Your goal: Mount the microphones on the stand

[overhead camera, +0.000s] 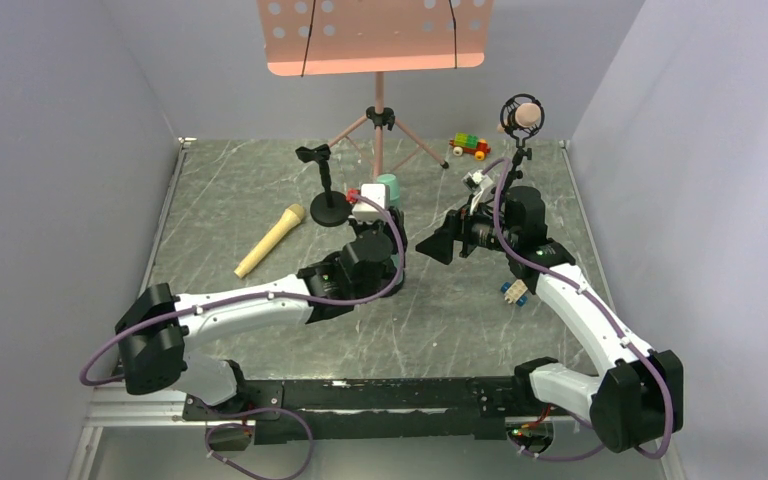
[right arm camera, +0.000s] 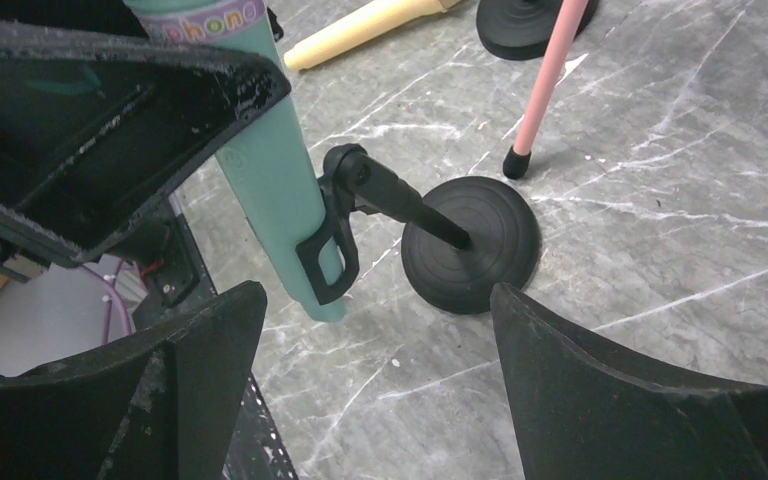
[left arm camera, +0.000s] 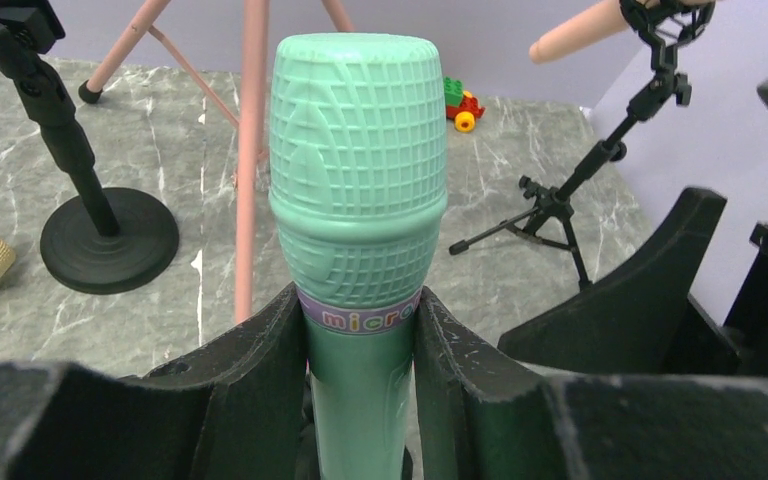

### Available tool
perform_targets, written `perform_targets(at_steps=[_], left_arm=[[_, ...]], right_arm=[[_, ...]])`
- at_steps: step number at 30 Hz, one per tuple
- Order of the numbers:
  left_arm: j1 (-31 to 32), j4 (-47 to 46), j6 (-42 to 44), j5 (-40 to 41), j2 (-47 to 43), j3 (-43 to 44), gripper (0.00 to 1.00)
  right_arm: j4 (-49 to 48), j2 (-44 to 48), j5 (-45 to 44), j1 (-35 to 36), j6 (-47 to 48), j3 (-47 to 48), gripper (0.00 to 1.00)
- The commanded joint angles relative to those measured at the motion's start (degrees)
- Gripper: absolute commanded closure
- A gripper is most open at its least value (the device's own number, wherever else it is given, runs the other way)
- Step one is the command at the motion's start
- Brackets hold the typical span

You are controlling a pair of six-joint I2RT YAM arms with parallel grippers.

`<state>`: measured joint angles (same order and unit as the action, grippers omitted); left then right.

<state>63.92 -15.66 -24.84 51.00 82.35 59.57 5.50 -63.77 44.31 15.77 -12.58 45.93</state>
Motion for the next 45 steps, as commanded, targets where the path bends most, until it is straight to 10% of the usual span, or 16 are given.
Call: perform_targets(at_steps=[1,26,34,45], left_arm=[[1.81,-0.22,2.64,-1.04,1.72,-1.86,1.0],[3.79,-8.92,1.89,-1.15,1.31,-9.96,0.99],[3.8,-2.04,-0.54,-1.19,0.27,-6.64,0.34],[2.85,9.58,-2.58,-2.36,-2.29,0.74,0.01]], right_arm=[[-2.85,-0.12,1.92,-0.21,0.28,0.47,0.12],[-3.39,-0.66,3.94,-0.23,0.27,0.3,0.12],[-3.67,-0.49,4.29,-0.26,0.02,0.21,0.11],[-4.03,0.37,5.08,-0.22,0.01,-0.14,0.11]])
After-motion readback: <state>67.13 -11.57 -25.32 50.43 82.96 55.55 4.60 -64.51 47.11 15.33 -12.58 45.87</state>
